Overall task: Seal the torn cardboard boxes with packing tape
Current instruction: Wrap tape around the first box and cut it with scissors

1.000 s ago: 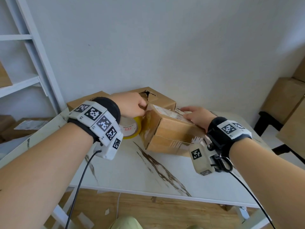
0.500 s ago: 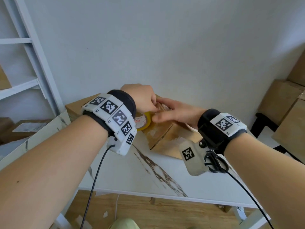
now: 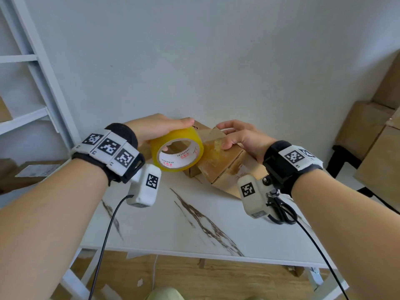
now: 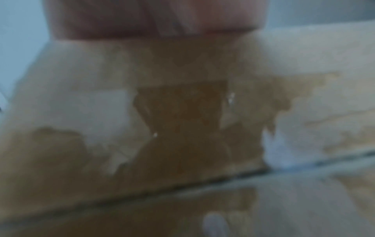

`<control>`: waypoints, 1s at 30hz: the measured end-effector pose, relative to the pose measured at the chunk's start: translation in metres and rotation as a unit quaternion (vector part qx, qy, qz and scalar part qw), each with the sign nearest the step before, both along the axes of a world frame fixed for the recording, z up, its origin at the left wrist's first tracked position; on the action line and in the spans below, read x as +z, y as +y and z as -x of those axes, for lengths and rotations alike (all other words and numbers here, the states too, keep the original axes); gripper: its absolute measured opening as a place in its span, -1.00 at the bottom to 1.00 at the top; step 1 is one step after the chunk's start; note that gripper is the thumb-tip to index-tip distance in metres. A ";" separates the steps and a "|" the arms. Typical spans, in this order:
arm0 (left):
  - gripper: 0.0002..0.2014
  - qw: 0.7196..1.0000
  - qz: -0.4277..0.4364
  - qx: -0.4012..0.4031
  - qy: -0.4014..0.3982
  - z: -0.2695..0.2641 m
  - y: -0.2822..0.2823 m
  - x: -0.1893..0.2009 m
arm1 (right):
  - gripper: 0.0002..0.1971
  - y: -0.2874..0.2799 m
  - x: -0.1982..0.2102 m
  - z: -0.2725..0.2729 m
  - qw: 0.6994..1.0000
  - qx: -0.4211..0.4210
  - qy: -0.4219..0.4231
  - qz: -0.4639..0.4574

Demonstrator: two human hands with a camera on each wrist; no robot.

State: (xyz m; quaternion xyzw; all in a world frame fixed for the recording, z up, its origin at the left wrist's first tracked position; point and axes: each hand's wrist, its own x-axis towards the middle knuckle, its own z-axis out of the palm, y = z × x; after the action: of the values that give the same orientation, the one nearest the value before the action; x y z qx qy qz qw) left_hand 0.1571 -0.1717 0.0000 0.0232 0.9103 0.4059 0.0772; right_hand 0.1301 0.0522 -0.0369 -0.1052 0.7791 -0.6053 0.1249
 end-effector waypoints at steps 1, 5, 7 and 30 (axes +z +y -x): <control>-0.48 0.999 -0.035 -0.008 -0.011 -0.001 -0.002 -0.001 | -0.42 0.002 0.000 0.000 1.000 -0.005 -0.005 0.014; -0.50 0.999 -0.046 -0.008 0.015 -0.001 -0.001 0.002 | -0.44 0.008 0.002 0.000 0.999 -0.012 -0.014 0.032; -0.54 0.999 -0.012 0.004 0.039 0.002 -0.001 0.005 | -0.46 0.015 0.003 0.001 0.998 -0.031 -0.018 0.051; -0.48 0.988 0.132 -0.045 0.070 0.033 0.054 -0.032 | -0.43 0.059 0.024 0.002 0.981 -0.130 0.079 -0.119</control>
State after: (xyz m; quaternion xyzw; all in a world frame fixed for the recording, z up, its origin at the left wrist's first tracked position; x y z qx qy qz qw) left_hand 0.1238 -0.1182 -0.0322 0.0823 0.9570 0.2759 0.0342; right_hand 0.1279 0.1112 -0.0127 -0.0346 0.8597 -0.5096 -0.0051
